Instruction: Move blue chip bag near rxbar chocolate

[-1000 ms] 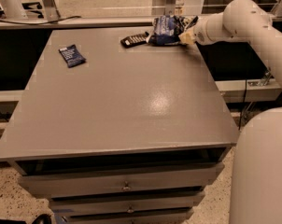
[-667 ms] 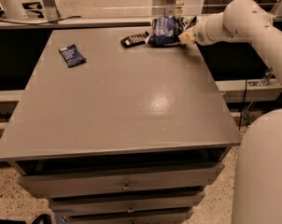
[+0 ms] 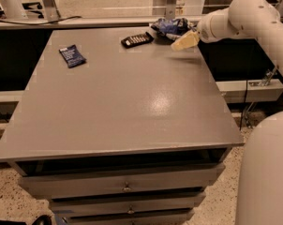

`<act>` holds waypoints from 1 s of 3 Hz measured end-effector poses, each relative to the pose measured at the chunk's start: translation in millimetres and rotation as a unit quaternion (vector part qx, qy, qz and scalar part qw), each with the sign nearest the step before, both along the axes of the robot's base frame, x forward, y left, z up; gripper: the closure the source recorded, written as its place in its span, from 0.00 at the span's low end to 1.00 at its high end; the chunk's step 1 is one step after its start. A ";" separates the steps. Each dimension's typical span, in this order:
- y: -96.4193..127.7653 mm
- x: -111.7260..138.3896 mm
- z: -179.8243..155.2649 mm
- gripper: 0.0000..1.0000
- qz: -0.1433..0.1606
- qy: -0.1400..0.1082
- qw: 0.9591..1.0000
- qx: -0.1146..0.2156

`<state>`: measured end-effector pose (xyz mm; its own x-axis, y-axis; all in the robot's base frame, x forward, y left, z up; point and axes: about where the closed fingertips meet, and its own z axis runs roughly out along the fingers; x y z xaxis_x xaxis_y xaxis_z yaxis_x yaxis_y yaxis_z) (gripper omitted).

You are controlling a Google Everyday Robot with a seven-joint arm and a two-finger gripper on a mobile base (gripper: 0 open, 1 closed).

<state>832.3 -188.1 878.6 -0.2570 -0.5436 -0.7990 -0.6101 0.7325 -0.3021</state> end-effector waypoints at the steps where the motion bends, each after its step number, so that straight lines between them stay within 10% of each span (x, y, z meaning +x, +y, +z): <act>1: -7.7 -8.2 14.7 0.00 0.000 -0.009 1.000 -0.001; 3: -23.5 -66.9 42.1 0.00 0.037 -0.035 0.998 0.046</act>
Offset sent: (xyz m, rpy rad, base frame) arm -0.0694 -0.0305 0.0500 0.0678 -0.0866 0.0138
